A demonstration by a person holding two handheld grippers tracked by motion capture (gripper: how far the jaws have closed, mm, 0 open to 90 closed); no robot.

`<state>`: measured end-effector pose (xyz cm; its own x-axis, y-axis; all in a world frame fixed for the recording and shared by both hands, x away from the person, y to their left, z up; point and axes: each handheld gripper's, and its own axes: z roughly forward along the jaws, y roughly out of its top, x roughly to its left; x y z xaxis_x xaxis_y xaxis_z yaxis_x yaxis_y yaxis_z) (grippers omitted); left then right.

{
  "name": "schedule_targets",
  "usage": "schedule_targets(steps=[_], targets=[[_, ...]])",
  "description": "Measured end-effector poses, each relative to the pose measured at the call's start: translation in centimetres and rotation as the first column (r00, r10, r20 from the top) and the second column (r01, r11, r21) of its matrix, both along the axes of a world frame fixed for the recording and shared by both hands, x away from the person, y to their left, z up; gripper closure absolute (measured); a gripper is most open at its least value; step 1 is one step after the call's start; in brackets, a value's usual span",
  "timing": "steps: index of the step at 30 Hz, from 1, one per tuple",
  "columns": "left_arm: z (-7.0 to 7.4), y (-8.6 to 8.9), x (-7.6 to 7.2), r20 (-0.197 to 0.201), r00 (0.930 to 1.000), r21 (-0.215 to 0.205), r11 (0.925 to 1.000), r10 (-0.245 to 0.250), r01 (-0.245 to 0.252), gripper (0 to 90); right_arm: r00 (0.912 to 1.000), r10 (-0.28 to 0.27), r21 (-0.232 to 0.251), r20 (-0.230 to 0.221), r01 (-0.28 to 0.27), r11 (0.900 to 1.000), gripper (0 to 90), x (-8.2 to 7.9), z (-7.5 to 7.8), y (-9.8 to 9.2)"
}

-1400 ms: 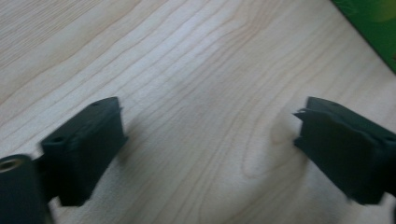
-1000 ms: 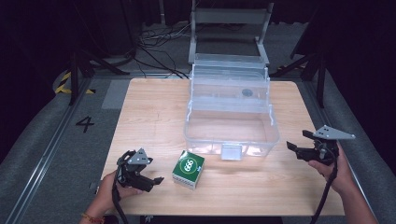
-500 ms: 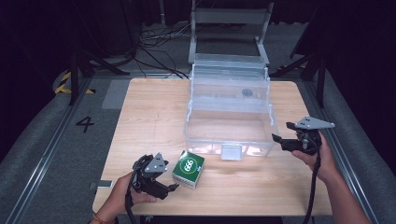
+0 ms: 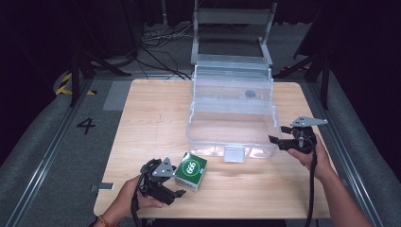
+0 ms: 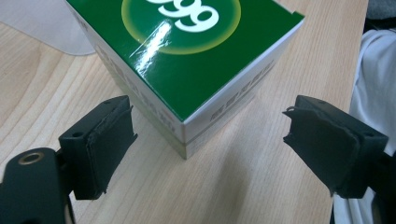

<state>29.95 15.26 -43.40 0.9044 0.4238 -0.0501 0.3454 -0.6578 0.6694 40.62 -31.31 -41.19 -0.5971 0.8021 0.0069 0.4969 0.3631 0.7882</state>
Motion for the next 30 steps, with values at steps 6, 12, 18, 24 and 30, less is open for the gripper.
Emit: schedule_targets(steps=[6, 12, 18, 24, 30], targets=[[0.7, -0.8, -0.6, 0.015, 0.9994, 0.032, 0.999, 0.03, -0.031, 13.8, 1.0, -0.008, 0.007, -0.004, 0.008, 1.0, 35.4, -0.2, 0.0, 0.1], [1.9, -1.3, -1.1, 0.04, 0.9981, -0.004, 0.9989, 0.046, -0.046, 14.7, 1.0, -0.008, -0.007, -0.004, 0.008, 1.0, 35.1, -0.5, 0.1, 0.5], [1.6, -1.2, -0.7, 0.035, 0.9983, 0.012, 0.9988, 0.046, -0.047, 15.4, 0.9994, 0.034, -0.028, -0.011, -0.034, 0.999, 36.6, -0.9, 0.3, 0.8], [1.7, -1.0, -0.8, 0.042, 0.9984, 0.009, 0.9993, 0.037, -0.037, 15.7, 0.9988, 0.047, -0.046, -0.016, -0.048, 0.998, 36.6, -1.1, 0.4, 1.0], [1.8, -1.0, -0.8, 0.053, 0.998, 0.019, 0.9992, 0.035, -0.036, 16.4, 0.9986, 0.049, -0.101, 0.016, -0.048, 0.994, 43.6, -1.2, 0.7, 1.3]])
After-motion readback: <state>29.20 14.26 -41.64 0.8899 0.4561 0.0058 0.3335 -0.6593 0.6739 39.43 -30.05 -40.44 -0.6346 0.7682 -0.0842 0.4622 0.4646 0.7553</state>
